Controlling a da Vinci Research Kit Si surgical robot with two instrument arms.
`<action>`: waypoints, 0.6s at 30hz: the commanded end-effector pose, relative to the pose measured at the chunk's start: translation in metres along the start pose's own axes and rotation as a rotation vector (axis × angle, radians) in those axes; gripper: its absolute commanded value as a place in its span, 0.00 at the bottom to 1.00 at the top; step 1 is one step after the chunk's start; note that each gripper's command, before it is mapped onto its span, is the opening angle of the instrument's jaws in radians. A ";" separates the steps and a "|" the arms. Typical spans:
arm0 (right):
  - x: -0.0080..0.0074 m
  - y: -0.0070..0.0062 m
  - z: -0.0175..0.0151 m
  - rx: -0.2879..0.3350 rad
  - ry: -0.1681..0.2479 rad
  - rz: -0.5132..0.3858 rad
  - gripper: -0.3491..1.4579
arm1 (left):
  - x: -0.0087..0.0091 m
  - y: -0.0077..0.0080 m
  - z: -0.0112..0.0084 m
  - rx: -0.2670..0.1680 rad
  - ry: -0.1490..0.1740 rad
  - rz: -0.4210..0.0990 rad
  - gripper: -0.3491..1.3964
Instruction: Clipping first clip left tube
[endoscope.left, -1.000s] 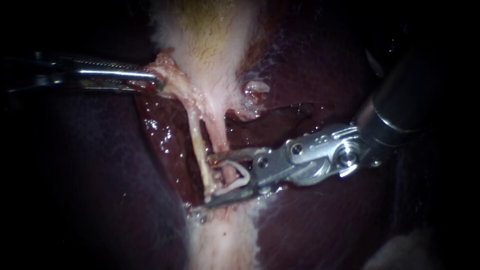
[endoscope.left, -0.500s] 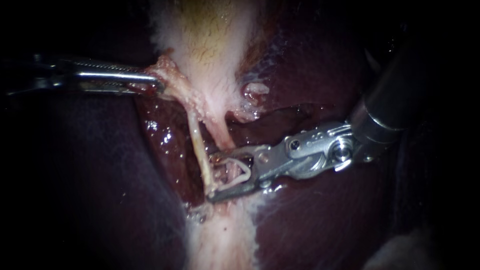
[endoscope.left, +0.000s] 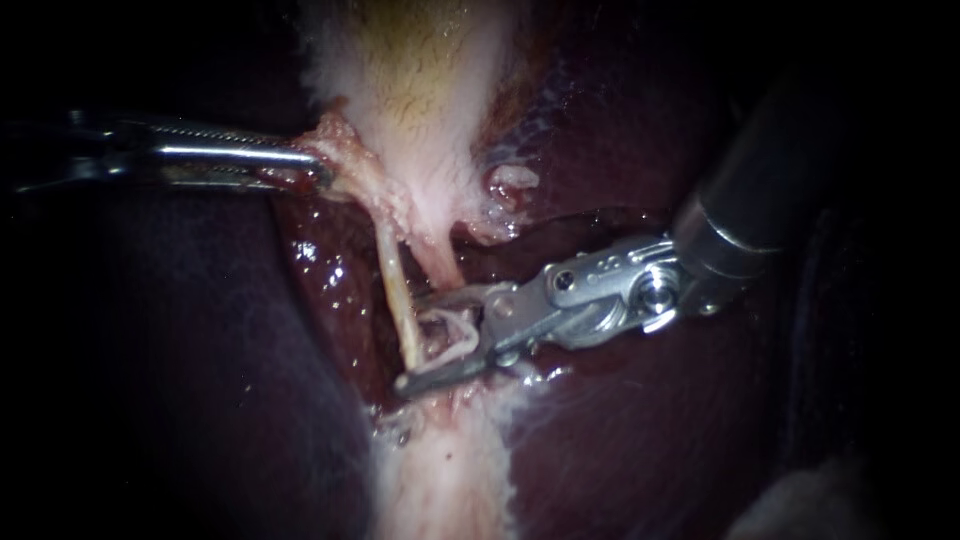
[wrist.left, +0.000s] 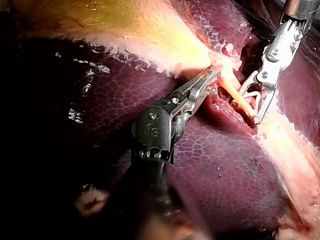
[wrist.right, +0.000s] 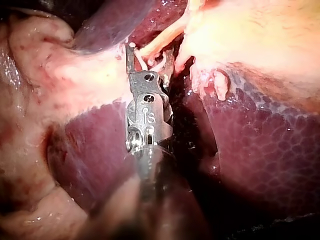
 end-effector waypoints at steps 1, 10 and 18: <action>0.0000 0.0000 0.0001 0.012 0.010 -0.001 0.47 | 0.0000 0.0000 0.0000 0.000 0.000 0.000 0.00; -0.0003 -0.0018 0.0003 0.195 0.062 0.046 0.46 | 0.0000 -0.0002 0.0000 -0.001 0.000 0.000 0.00; -0.0002 -0.0044 0.0013 0.275 0.068 0.045 0.45 | -0.0001 -0.0005 -0.0001 -0.002 0.000 0.000 0.00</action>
